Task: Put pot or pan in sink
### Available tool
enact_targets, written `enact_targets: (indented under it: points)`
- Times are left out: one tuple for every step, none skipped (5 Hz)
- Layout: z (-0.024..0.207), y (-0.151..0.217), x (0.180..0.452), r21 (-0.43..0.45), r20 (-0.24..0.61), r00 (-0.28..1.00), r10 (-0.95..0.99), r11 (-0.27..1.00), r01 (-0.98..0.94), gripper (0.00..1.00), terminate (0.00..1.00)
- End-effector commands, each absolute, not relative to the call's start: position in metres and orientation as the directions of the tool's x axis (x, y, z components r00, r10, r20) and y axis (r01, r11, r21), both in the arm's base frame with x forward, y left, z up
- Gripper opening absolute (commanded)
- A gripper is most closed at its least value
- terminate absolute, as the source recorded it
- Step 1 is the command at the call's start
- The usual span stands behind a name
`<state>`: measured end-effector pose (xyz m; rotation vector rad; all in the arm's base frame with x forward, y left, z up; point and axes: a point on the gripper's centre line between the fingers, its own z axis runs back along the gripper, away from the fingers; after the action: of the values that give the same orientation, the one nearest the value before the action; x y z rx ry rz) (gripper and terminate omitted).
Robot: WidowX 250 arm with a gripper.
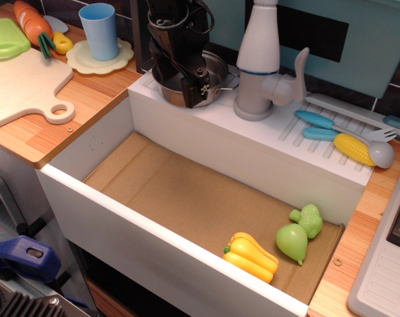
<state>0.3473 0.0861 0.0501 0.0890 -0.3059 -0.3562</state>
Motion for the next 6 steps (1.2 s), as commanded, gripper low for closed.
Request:
enact_targets:
  points:
    - [0.051,0.088,0.358,0.126,0.322,0.872,-0.368,0.93,0.346,1.0,0.0]
    - [0.048,0.092,0.366,0.118,0.327,0.863,-0.385,0.923,0.367,1.0,0.0]
    - [0.04,0.092,0.37,0.099,0.34,0.861,-0.378,0.925,0.367,1.0,0.0]
    - [0.032,0.093,0.37,0.076,0.349,0.863,-0.365,0.929,0.362,1.0,0.0]
    - [0.024,0.092,0.371,0.052,0.349,0.874,-0.339,0.938,0.343,1.0,0.0]
    - [0.029,0.092,0.373,0.075,0.316,0.892,-0.324,0.946,0.317,0.0,0.0]
